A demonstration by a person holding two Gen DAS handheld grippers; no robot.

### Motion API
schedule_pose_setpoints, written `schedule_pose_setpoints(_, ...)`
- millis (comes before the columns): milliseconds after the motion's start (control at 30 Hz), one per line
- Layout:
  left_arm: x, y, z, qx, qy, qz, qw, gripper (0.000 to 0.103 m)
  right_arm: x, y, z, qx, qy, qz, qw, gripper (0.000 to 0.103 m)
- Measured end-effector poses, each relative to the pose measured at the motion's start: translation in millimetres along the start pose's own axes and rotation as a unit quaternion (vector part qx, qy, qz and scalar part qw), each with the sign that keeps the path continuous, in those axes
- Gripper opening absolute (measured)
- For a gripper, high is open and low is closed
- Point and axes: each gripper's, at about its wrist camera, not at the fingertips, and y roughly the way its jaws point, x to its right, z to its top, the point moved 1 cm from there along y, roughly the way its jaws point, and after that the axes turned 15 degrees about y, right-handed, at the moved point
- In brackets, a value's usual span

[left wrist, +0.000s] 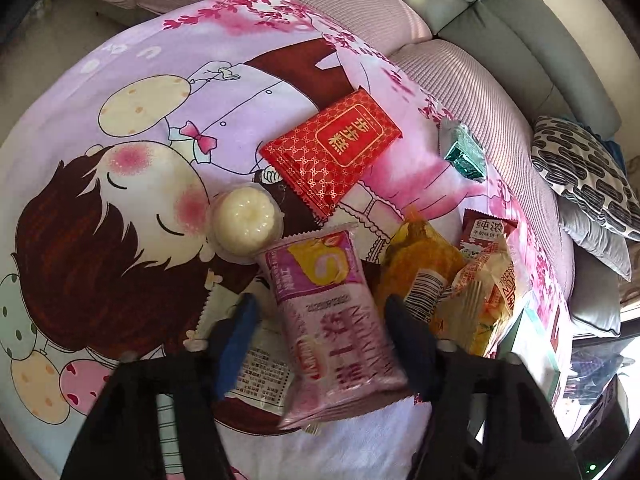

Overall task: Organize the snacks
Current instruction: 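Grasp the pink roll pack with left tool while right tool grasps the red nice pack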

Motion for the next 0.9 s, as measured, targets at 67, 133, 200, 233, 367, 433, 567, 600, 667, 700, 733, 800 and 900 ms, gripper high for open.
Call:
schedule_pose_setpoints(67,0.6,-0.2,0.1,0.000,0.003,0.003,1.0000,0.048,-0.3,-0.7,-0.3,0.001,0.000,-0.002,1.000,0.070)
schedule_pose_setpoints(133,0.8,-1.5,-0.3,0.003,0.003,-0.005,1.0000,0.042,0.7,-1.3,0.1,0.001,0.004,0.000,1.000,0.065)
schedule_pose_setpoints(200,2.4,-2.8,-1.1,0.006,0.006,-0.007,0.9999,0.040,2.4,-2.3,0.8,0.001,0.010,0.003,1.000,0.063)
schedule_pose_setpoints(233,3.5,-3.9,-1.3,0.008,0.009,-0.006,0.9999,0.040,3.4,-2.7,1.0,0.000,0.012,0.005,1.000,0.061)
schedule_pose_setpoints(367,5.9,-9.8,-1.2,0.018,0.009,-0.008,0.9998,0.040,4.5,-4.7,0.6,0.005,0.012,0.004,1.000,0.057)
schedule_pose_setpoints(433,5.9,-12.9,-0.8,0.022,0.009,-0.010,0.9997,0.040,3.9,-6.6,0.4,0.006,0.009,0.004,1.000,0.056)
schedule_pose_setpoints(567,6.0,-20.2,-0.1,0.033,0.008,-0.013,0.9993,0.040,4.6,-12.5,0.2,0.011,0.012,0.006,1.000,0.054)
schedule_pose_setpoints(600,6.0,-21.8,0.0,0.036,0.008,-0.013,0.9993,0.040,4.9,-14.4,0.3,0.012,0.013,0.007,1.000,0.053)
schedule_pose_setpoints(667,5.9,-24.8,0.4,0.040,0.008,-0.014,0.9991,0.040,5.4,-19.3,0.2,0.014,0.015,0.010,1.000,0.053)
schedule_pose_setpoints(700,6.1,-26.0,0.6,0.042,0.008,-0.014,0.9990,0.040,5.4,-22.1,-0.1,0.015,0.016,0.011,1.000,0.053)
schedule_pose_setpoints(733,6.5,-27.4,0.7,0.044,0.008,-0.014,0.9989,0.040,5.9,-24.9,-0.3,0.017,0.016,0.011,1.000,0.053)
schedule_pose_setpoints(800,7.7,-31.5,0.8,0.049,0.009,-0.012,0.9987,0.040,7.1,-30.5,-0.4,0.020,0.018,0.012,1.000,0.053)
schedule_pose_setpoints(900,8.0,-39.1,1.9,0.061,0.010,-0.011,0.9980,0.040,10.6,-40.9,0.0,0.025,0.026,0.020,0.999,0.053)
